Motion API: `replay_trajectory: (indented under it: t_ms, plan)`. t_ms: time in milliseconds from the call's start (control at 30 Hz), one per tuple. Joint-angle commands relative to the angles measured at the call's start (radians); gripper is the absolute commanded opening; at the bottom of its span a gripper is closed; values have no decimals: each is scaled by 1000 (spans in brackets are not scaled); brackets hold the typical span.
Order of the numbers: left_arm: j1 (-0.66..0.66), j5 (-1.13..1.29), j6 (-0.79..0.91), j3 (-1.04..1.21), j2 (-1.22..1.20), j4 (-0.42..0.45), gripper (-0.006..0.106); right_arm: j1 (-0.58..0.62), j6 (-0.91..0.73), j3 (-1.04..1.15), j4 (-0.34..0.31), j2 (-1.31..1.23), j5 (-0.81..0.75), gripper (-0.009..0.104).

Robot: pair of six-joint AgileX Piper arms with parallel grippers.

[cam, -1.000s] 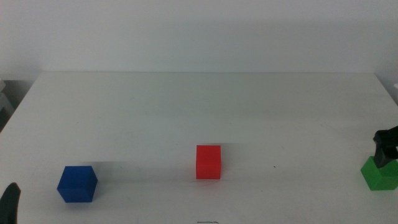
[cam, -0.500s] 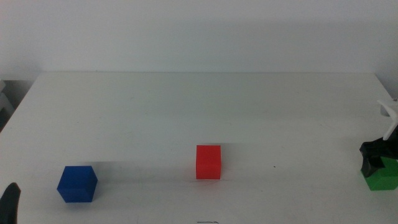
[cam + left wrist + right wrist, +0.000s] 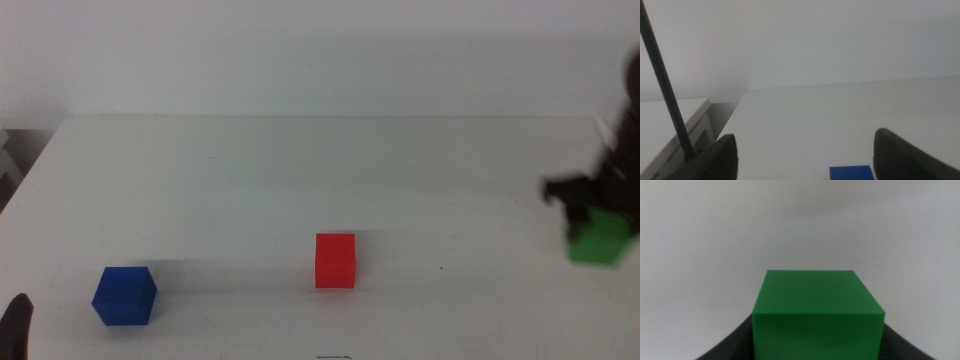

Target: Stack red cubes first, then green, then blue cubes in a specific spot.

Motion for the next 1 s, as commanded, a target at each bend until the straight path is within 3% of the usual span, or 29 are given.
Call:
replay_trajectory:
  t_ms: [0, 167, 333, 500, 967]
  plan:
    - [-1, -88, -9, -3, -21, -8, 92, 123, 133, -128, -29, -53, 100, -1]
    - [-1, -88, -9, -3, -21, -8, 92, 354, 258, -327, -28, 42, 110, -1]
    - [-1, -88, -9, -3, -21, -8, 92, 497, 338, -542, -16, 196, 134, -1]
    - [-1, -88, -9, -3, -21, -8, 92, 565, 410, -641, -8, 293, 134, -1]
    - [-1, -88, -9, -3, -21, -8, 92, 634, 451, -647, -42, 352, 133, -1]
